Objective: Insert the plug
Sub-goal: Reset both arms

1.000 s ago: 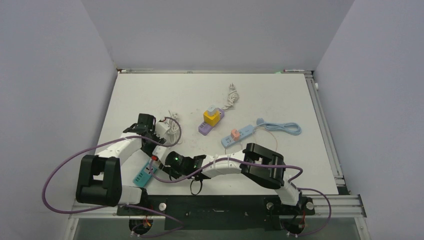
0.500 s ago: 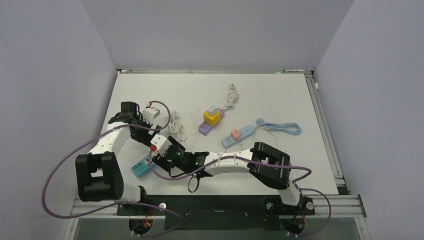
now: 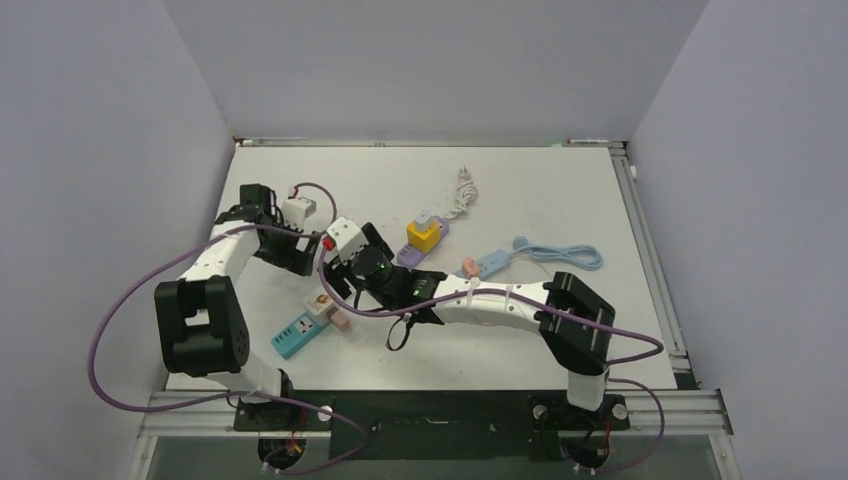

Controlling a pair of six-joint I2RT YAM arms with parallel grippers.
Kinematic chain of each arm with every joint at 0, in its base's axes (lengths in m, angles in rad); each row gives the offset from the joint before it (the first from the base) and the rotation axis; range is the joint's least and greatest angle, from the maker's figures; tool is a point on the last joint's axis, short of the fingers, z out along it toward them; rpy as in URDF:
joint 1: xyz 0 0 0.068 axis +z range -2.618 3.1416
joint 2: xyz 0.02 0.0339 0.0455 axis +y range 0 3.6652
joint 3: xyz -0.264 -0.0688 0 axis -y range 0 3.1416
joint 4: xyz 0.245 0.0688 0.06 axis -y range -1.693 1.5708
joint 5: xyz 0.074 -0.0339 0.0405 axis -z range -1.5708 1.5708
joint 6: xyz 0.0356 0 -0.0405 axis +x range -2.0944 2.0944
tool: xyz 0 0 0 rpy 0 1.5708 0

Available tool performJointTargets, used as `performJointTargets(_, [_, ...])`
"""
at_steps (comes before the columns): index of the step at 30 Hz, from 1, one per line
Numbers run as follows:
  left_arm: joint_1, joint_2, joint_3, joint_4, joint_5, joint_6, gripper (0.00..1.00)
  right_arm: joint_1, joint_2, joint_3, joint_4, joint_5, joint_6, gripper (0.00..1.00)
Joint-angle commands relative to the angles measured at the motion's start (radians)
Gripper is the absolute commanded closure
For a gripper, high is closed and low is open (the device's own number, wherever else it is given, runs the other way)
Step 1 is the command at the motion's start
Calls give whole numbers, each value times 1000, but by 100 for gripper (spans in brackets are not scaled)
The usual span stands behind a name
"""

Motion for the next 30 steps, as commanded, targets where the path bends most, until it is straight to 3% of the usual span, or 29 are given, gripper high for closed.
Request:
performJointTargets(1, [61,1,130,52,-13,-81,4,-14,-85,1,-19,21,2,21])
performJointTargets(3, [69,-14,171,70,-4,-110,4,-67,-144,-41,-42,13,24,17])
performJointTargets(4, [71,-25,185,87,7,-133,4,-105,-180,-66,-53,12,34,1])
performJointTargets(5, [72,-39,188,110,29,-161,4,-155,-218,-96,-62,16,42,9])
performJointTargets(7, [73,-70,162,183,88,-225,4,-267,-302,-154,-79,34,58,10])
performJointTargets(10, [62,-136,24,379,188,-336,4,-540,-441,-271,-107,23,136,10])
performJointTargets(13, [-5,-206,-143,616,148,-387,4,-803,-548,-412,-87,-19,151,10])
performJointTargets(16, [-67,-217,-272,764,80,-411,4,-1013,-595,-553,-21,42,206,10])
performJointTargets(20, [-104,-198,-410,957,89,-489,4,-1142,-622,-731,163,100,214,10])
performJointTargets(26, [-84,-185,-619,1342,95,-530,4,-1188,-489,-816,337,103,193,10])
performJointTargets(30, [-31,-156,-619,1405,99,-571,4,-1236,-475,-914,524,10,199,10])
